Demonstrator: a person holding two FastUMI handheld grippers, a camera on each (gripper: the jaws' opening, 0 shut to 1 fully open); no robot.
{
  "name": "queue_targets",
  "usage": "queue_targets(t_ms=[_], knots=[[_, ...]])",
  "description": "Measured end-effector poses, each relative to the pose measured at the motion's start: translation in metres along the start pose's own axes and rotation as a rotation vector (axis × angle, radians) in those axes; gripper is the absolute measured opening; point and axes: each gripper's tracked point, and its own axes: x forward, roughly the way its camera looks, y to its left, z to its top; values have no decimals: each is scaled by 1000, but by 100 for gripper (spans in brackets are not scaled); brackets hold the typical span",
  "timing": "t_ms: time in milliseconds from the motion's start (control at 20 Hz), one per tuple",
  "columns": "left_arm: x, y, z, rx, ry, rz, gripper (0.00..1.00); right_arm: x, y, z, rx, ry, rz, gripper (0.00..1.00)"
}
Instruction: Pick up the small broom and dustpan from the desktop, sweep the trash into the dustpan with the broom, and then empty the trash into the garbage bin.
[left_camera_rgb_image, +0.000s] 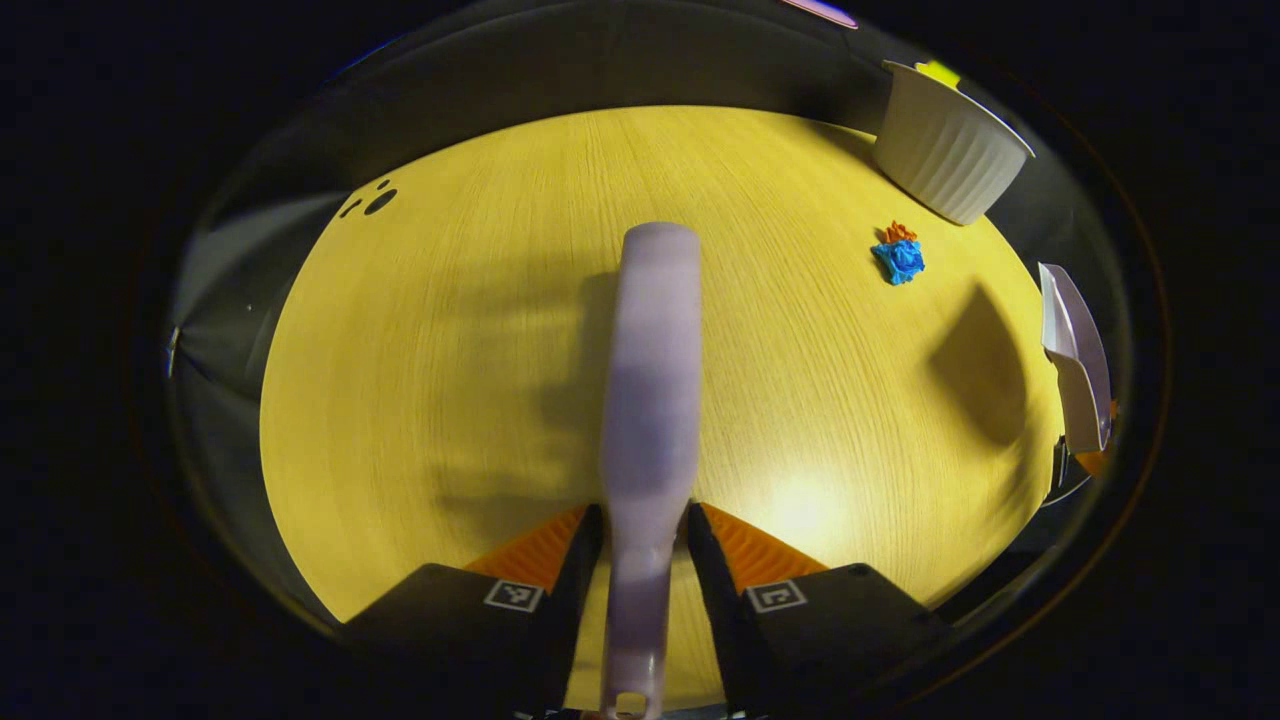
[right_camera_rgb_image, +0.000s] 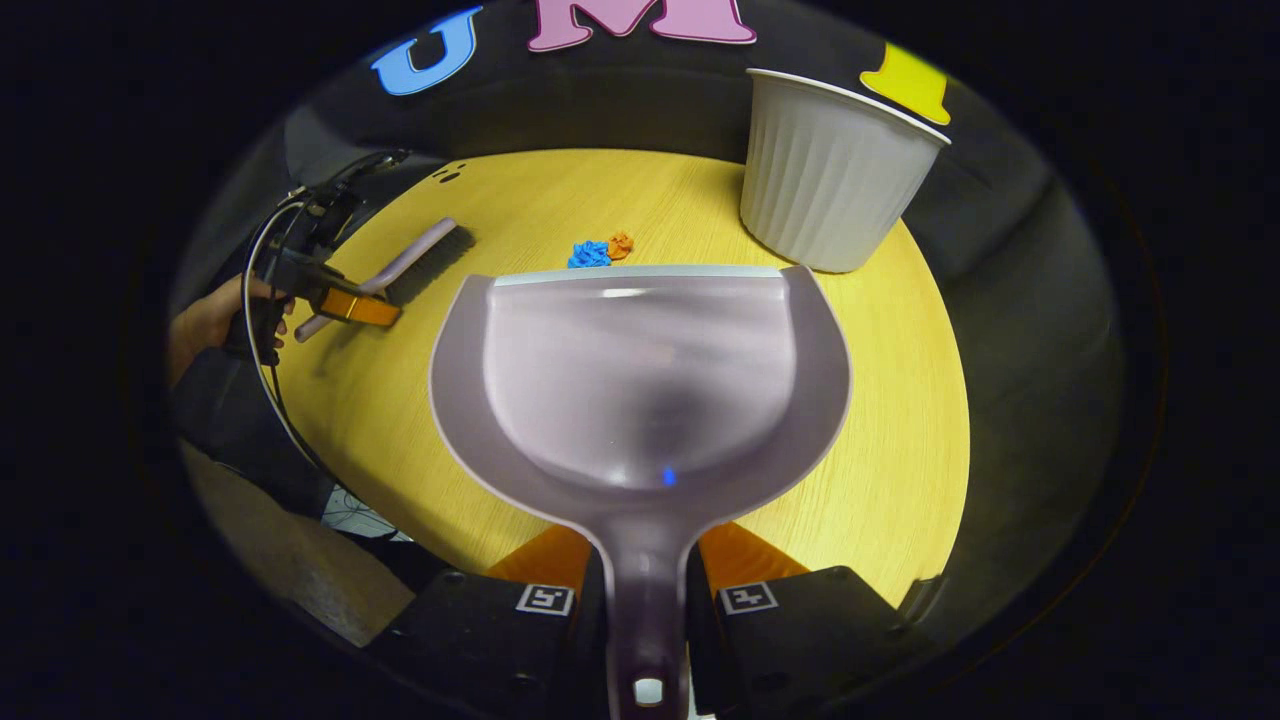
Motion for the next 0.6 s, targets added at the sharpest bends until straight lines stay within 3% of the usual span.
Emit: queue_targets(t_ms=[100, 150, 400, 600], knots=[[-2, -1, 4, 14, -3, 7, 43, 0, 5, 2, -18, 8, 30, 38], [2, 2, 5, 26, -1, 20, 30, -1, 6, 2, -31, 25, 38, 38], [-6, -13, 46, 102, -76, 11, 27, 5, 2, 1, -200, 141, 37, 38], [-8, -45, 91, 158, -120, -28, 27, 7, -1, -4, -253, 247, 36, 38]])
